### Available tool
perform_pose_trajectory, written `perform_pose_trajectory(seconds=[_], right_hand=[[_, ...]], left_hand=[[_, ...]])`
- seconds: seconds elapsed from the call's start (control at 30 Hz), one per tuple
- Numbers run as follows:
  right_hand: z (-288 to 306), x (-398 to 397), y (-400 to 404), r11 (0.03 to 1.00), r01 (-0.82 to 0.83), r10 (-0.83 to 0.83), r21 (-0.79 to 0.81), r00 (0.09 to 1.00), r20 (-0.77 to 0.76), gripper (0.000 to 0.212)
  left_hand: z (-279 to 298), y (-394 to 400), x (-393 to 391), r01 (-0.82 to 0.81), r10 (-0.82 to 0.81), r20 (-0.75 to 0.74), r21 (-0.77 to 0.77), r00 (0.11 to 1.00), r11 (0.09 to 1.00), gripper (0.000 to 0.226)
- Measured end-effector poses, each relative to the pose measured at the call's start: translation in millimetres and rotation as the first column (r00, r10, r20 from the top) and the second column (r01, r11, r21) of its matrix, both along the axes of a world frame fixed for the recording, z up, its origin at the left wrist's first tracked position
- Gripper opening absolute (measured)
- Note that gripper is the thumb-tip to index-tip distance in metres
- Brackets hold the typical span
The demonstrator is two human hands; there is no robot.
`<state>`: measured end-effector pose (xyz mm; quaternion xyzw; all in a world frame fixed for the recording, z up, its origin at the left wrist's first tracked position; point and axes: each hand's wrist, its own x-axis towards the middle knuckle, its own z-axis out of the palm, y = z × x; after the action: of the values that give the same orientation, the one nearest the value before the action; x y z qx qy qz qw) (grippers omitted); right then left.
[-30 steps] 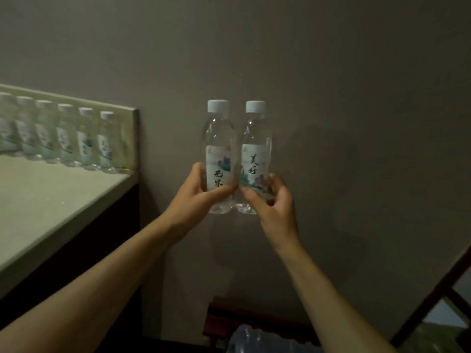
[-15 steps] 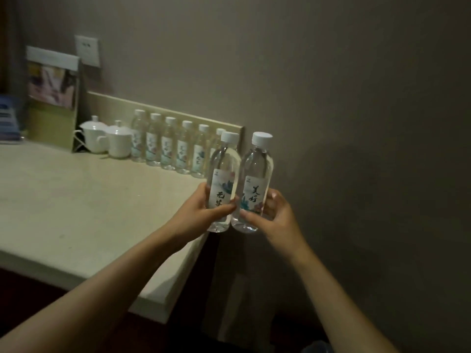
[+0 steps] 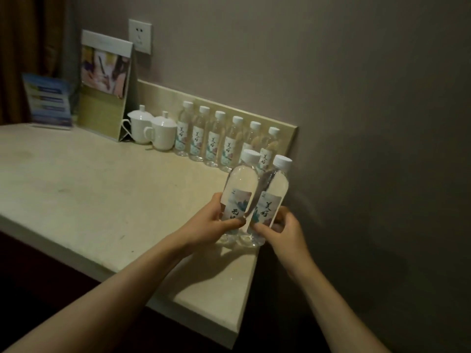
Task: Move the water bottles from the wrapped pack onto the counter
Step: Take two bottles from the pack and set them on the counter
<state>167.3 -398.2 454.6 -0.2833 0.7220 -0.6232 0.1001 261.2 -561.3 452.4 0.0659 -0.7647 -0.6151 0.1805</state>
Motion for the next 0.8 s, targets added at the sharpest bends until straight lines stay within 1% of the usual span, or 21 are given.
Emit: perform_pose_trajectory(seconds=[0.1, 0.2, 0.3, 0.47, 0.6, 0.7, 0.8], right_hand=[[3, -6, -18, 0.999, 0.019, -0.016, 0.043, 0.997, -0.071, 0.047], [3, -18, -31, 0.995, 0.020, -0.004, 0.097, 0.987, -0.158, 0.046], [1, -32, -46, 0.991, 0.001, 0.029, 0.133, 0.976, -0.218, 0.045], [-3, -44, -76, 0.991, -0.010, 0.037, 0.135, 0.979, -0.200, 0.054], [-3, -49, -101, 0.989, -0.024, 0.055, 0.149, 0.978, -0.201, 0.053], [-2, -50, -126, 0.985, -0.031, 0.065, 0.169, 0.977, -0.202, 0.052], [0, -52, -160, 0.983, -0.020, 0.059, 0.184, 0.977, -0.206, 0.050]], left_hand=[[0, -15, -5, -0.024, 0.024, -0.001, -0.059, 1.000, 0.998, 0.050], [0, -30, -10, -0.049, 0.053, 0.022, -0.128, 0.998, 0.991, 0.052], [1, -41, -15, -0.113, 0.124, 0.042, -0.200, 0.991, 0.973, 0.049], [9, -62, -20, -0.204, 0.223, 0.069, -0.216, 0.972, 0.955, 0.053], [13, -86, -26, -0.258, 0.284, 0.074, -0.245, 0.956, 0.934, 0.052], [12, -112, -31, -0.290, 0.308, 0.051, -0.222, 0.950, 0.931, 0.050], [12, -149, -37, -0.288, 0.305, 0.051, -0.216, 0.951, 0.933, 0.050]])
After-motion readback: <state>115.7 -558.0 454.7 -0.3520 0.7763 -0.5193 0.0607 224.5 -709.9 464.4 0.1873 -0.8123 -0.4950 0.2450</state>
